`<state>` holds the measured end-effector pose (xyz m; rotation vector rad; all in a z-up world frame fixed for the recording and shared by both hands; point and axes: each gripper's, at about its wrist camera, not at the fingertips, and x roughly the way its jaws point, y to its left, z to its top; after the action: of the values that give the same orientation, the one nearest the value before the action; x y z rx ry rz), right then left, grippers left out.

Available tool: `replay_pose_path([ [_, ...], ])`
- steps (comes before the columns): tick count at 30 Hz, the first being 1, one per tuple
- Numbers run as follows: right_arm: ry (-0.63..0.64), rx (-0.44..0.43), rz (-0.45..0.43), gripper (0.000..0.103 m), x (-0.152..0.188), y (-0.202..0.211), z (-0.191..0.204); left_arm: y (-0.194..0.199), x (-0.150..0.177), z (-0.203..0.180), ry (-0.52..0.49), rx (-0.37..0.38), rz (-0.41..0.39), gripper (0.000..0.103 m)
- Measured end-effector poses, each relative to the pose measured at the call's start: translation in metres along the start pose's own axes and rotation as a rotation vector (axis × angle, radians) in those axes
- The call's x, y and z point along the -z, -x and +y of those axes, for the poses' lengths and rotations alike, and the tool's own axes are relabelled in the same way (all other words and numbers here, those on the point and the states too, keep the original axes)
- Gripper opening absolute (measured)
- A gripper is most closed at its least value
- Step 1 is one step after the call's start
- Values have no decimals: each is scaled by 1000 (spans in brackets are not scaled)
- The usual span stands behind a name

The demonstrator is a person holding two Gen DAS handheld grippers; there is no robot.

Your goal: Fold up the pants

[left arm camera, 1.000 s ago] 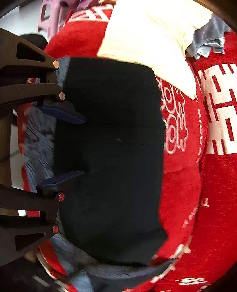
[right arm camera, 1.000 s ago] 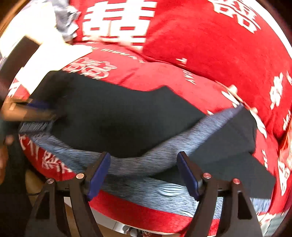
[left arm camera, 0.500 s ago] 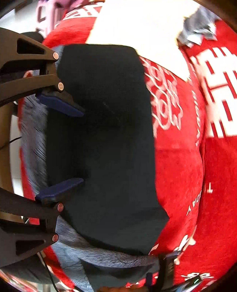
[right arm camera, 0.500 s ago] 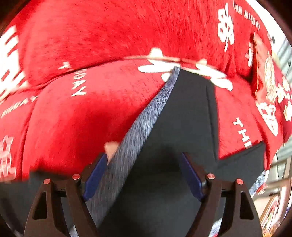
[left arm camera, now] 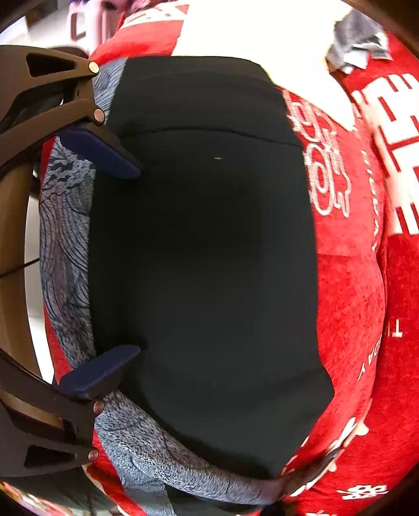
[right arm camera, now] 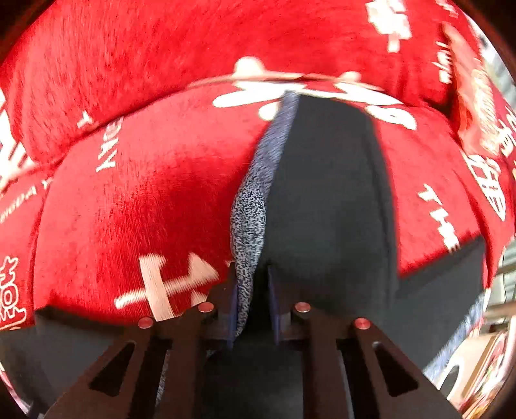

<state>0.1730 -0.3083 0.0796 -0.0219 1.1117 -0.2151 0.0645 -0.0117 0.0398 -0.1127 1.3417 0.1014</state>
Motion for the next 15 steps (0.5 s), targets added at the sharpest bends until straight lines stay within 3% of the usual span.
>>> replay_pose_path([
  [4, -75, -2, -86, 8, 46, 40, -37, 4, 7, 8, 17, 9, 6, 103],
  [9, -37, 97, -46, 7, 96, 45, -74, 17, -1, -1, -29, -8, -19, 103],
  [11, -30, 72, 7, 7, 107, 40, -85, 22, -11, -8, -33, 8, -40, 103],
  [14, -51, 22, 22, 18, 94, 43, -92, 26, -25, -22, -10, 68, -39, 103],
  [15, -53, 18, 0, 29, 86, 48, -91, 22, -28, -28, -9, 93, -19, 103],
])
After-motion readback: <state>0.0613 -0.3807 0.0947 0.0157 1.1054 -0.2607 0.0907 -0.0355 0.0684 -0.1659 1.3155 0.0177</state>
